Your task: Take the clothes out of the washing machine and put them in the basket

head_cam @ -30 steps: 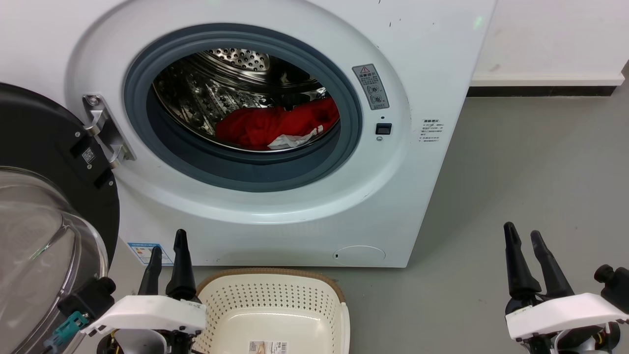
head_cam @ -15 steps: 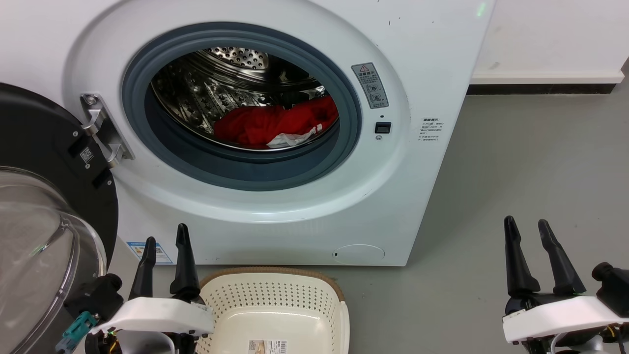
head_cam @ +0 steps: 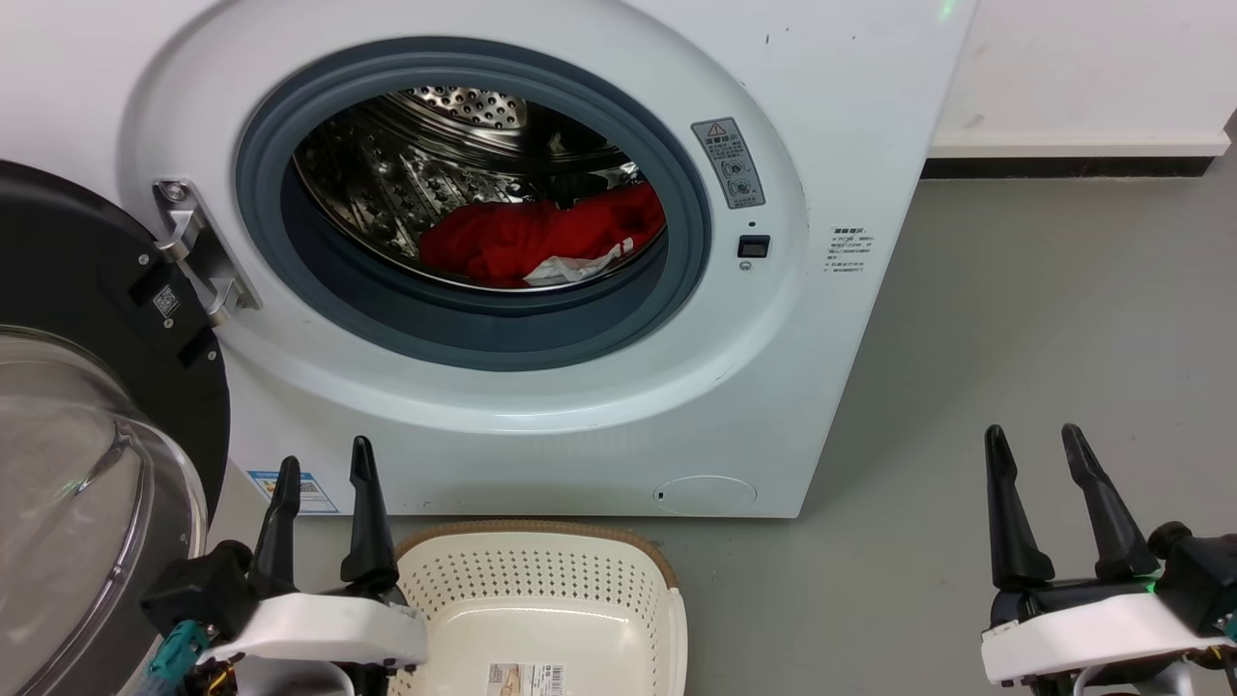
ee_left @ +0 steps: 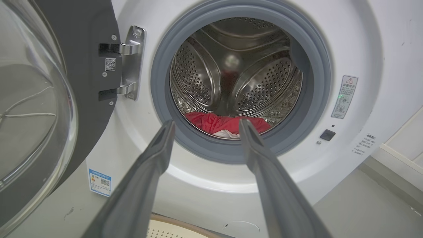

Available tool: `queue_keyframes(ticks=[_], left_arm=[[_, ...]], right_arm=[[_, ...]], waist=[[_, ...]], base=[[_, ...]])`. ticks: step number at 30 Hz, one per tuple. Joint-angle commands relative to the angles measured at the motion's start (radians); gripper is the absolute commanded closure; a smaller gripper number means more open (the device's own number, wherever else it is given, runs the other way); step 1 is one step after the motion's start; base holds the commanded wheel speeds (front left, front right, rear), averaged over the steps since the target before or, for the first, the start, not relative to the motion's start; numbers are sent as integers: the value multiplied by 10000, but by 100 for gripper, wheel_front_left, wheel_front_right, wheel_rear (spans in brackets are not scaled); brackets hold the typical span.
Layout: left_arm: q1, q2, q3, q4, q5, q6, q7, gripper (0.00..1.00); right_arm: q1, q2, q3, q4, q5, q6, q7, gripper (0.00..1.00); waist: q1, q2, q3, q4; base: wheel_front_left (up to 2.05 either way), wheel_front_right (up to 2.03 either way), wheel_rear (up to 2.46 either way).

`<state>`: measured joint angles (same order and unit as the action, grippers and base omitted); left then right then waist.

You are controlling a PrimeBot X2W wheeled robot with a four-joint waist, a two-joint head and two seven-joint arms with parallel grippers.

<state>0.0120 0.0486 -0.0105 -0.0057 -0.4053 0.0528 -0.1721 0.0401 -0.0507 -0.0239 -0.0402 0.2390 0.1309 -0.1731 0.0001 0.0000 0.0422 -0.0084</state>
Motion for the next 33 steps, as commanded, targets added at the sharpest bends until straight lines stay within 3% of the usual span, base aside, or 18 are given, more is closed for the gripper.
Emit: queue_keyframes(ticks=[1, 33], left_arm=[[18, 21, -40, -157, 297, -2, -115, 0], [414, 22, -114, -303, 2847, 112, -789, 0]], right_arm=[[24, 2, 21, -178, -347, -3, -104, 0], [477, 8, -15, -562, -2606, -3, -776, 0]], waist=[[0, 0, 3, 3], [-1, 0, 65, -71]], base=[[0, 0, 0], [0, 0, 0]])
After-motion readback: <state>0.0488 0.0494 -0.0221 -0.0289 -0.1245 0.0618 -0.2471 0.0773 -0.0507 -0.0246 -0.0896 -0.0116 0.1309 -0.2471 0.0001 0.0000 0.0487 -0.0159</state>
